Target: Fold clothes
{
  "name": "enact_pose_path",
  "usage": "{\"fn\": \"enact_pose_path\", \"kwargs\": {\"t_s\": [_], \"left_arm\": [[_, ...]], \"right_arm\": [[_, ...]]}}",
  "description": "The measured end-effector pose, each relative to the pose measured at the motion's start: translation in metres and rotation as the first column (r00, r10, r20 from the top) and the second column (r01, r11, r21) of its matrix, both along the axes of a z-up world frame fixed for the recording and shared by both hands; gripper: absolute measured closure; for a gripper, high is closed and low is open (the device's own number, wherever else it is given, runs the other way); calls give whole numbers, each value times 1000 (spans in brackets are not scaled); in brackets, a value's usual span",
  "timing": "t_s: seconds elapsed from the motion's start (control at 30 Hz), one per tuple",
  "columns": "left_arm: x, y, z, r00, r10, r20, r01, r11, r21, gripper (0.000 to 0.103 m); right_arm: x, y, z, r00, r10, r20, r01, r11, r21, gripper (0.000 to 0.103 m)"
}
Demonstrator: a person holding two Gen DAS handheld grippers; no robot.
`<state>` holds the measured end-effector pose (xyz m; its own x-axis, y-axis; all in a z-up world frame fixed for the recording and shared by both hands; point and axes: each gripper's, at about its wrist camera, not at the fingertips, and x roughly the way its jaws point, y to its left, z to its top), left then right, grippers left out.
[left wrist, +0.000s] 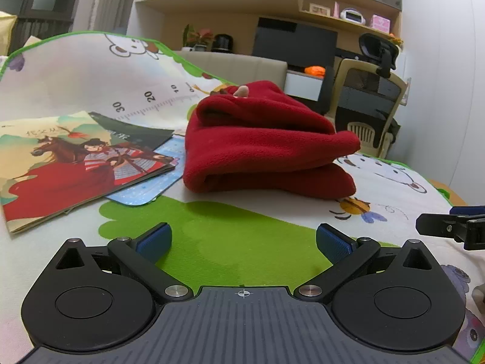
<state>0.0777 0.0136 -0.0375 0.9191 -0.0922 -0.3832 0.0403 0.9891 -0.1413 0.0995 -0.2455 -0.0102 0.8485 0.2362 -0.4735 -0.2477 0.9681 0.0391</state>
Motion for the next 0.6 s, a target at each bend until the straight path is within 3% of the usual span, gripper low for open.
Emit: {"fn": "enact_pose_path", "kwargs": {"t_s": [0.6], "left_arm": [[2,4,-2,1000,1,0,-1,1000,-19,0]], "right_arm": [[1,0,-2,1000,6,-19,-6,1000,7,0]]}}
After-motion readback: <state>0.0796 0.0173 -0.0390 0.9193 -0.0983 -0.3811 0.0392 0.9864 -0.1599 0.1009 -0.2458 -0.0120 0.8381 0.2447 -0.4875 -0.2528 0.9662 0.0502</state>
